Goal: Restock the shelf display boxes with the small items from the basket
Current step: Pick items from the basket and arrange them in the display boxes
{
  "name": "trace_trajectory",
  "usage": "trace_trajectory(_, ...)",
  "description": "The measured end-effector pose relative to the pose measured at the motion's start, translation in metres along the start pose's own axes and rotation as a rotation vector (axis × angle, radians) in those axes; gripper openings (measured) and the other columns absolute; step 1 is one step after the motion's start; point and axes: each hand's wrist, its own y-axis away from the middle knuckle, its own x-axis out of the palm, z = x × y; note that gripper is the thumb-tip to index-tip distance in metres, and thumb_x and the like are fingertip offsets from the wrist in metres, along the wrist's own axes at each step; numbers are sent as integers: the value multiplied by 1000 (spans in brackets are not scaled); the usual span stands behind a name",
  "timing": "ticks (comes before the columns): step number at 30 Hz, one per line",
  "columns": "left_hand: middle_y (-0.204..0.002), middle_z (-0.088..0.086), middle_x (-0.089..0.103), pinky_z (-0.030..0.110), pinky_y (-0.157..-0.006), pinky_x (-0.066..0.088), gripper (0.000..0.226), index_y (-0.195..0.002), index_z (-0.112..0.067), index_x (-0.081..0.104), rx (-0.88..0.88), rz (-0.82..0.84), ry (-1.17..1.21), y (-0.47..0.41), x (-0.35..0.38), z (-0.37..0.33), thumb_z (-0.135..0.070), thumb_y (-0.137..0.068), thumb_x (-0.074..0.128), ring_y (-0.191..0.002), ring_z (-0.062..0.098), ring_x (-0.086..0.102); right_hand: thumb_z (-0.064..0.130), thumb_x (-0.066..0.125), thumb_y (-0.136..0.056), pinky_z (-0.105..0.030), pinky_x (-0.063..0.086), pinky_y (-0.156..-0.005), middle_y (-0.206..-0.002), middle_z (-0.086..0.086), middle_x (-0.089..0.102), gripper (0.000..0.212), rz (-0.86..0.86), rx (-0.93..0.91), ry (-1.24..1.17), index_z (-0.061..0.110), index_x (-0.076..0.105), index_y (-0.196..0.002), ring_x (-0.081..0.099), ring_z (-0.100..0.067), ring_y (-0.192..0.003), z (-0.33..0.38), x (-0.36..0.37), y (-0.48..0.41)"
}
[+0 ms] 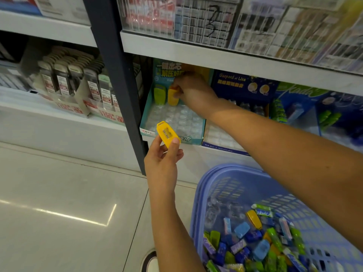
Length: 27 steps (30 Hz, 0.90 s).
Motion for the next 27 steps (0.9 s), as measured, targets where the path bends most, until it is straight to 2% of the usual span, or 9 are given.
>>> trace_trajectory(3, -89, 0, 66, 24, -76, 57, 18, -107, -24, 68, -12, 7, -5, 0, 0, -2, -25, -90, 63, -68, 3, 67, 8, 48, -92, -34, 45, -89, -110, -18, 62, 25, 3, 9, 2, 3, 66, -108, 56, -32, -105, 2, 0, 3)
trace_trajectory(7, -88, 1, 66, 27, -79, 56, 10, -97, -30, 70, -11, 26, -20, 1, 0, -5, -26, -90, 63, -67, 3, 66, 2, 42, -92, -45, 46, -89, -114, -27, 56, 25, 67, 47, -53, -6, 55, -112, 55, -38, -105, 5, 4, 5)
trace_trajectory(10, -85, 1, 65, 29, -81, 56, 9, -94, -30, 71, -7, 33, -45, 1, 0, -6, -26, -90, 63, -66, 3, 65, -1, 46, -88, -48, 45, -86, -116, -26, 54, 29, 95, 78, -101, 3, 47, -117, 54, -38, -105, 9, 6, 2)
trace_trajectory(14, -81, 0, 64, 31, -80, 56, 10, -88, -32, 71, -14, 29, -84, 3, 2, -12, -26, -90, 63, -64, 3, 63, 13, 47, -93, -41, 44, -76, -101, -14, 53, 14, 61, 137, -241, 26, 41, -92, 54, -31, -97, 13, 2, 2)
trace_trajectory(15, -78, -2, 63, 31, -79, 56, 11, -87, -32, 70, -13, 25, -94, 4, 1, -15, -25, -90, 63, -63, 2, 62, 19, 47, -96, -37, 42, -75, -100, -9, 49, 12, 55, 103, -186, 28, 40, -91, 53, -27, -95, 11, 1, 3)
trace_trajectory(17, -70, -7, 60, 33, -80, 57, 14, -82, -34, 70, -7, 18, -122, 5, 1, -19, -24, -90, 63, -59, 1, 60, 20, 47, -97, -36, 43, -87, -114, -9, 46, 12, 108, 51, -47, 23, 48, -108, 51, -28, -109, 7, -2, 12)
trace_trajectory(20, -65, -1, 57, 31, -73, 52, 23, -66, -36, 68, 16, -43, -179, 8, 1, -26, -29, -88, 64, -54, 1, 58, 10, 52, -92, -34, 37, -102, -144, -11, 30, 59, 157, -87, 128, 25, 32, -145, 40, -32, -128, 10, -11, 43)
trace_trajectory(24, -73, 16, 64, 15, -52, 47, 29, -58, -34, 61, 106, -91, -313, 5, -3, -33, -39, -87, 63, -63, 21, 60, 17, 68, -84, -26, 44, -91, -142, 1, 30, 74, 190, -395, 12, 34, 28, -144, 45, -16, -119, 24, -16, 101)
trace_trajectory(27, -74, 10, 68, 35, -65, 54, 26, -64, -31, 63, 130, -29, -407, 4, 3, -40, -39, -88, 59, -75, 28, 64, 23, 65, -88, -37, 48, -95, -141, -3, 42, 58, 155, -458, 41, 22, 42, -140, 48, -21, -122, 27, -19, 115)
